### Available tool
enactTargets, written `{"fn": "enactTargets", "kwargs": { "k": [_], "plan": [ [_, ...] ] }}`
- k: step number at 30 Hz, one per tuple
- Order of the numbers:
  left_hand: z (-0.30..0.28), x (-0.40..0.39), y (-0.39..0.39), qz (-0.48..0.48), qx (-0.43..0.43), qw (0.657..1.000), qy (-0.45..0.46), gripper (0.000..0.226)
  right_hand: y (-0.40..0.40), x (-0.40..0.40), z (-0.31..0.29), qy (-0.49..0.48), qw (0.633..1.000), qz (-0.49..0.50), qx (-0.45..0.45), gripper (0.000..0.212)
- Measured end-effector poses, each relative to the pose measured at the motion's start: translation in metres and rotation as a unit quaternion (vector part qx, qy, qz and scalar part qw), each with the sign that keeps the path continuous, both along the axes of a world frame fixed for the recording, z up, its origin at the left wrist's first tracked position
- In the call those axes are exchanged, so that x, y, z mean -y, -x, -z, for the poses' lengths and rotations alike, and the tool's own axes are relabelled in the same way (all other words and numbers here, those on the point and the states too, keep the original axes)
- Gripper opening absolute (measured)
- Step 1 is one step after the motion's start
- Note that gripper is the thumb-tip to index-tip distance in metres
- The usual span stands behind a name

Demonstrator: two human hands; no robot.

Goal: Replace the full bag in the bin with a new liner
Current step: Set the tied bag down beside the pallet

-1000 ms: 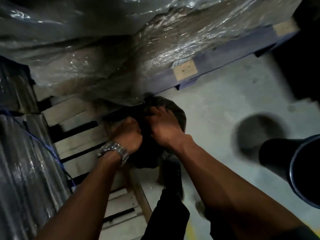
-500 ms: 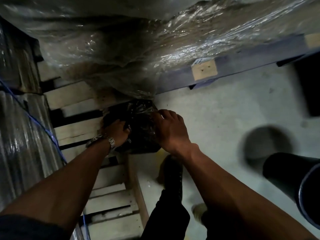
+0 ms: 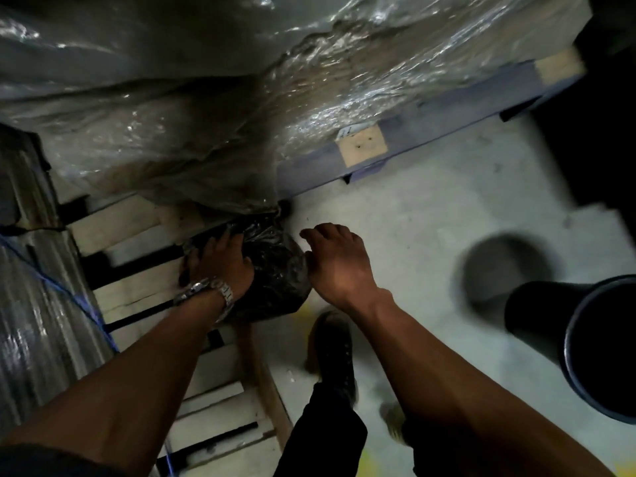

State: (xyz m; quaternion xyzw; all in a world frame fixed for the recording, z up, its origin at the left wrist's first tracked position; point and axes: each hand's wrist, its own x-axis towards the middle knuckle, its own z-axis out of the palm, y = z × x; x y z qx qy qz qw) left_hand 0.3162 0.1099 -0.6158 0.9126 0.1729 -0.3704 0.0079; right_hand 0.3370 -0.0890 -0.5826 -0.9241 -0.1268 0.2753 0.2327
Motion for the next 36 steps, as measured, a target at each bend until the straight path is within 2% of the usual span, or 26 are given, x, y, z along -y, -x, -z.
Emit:
{"fn": "enactTargets", "kwargs": {
  "k": [4,9,18,24,30,36],
  "plan": [
    [-0.011,0.071,-0.02,0.059,0.034,0.997,0.033,0.054,-0.009,0.041,-0.016,0.017,0.999,0.041,-0.001,0.064],
    [-0.026,0.178,-0.047,0.108,0.046,0.989,0.09,0.055,-0.015,0.121,-0.018,0.047,0.992,0.113,0.027,0.045],
    [-0.066,0.365,-0.097,0.262,0.101,0.954,0.109,0.053,-0.022,0.292,-0.042,0.055,0.974,0.219,0.005,0.044],
    [-0.097,0.472,-0.15,0.298,0.136,0.935,0.137,0.052,-0.044,0.394,-0.07,0.056,0.957,0.286,0.004,0.046],
    [-0.109,0.544,-0.222,0.343,0.187,0.905,0.166,0.051,-0.09,0.457,-0.079,0.085,0.937,0.338,0.023,0.047],
    [-0.096,0.58,-0.317,0.391,0.169,0.887,0.179,0.055,-0.175,0.482,-0.075,0.077,0.913,0.398,0.05,0.048]
  ]
}}
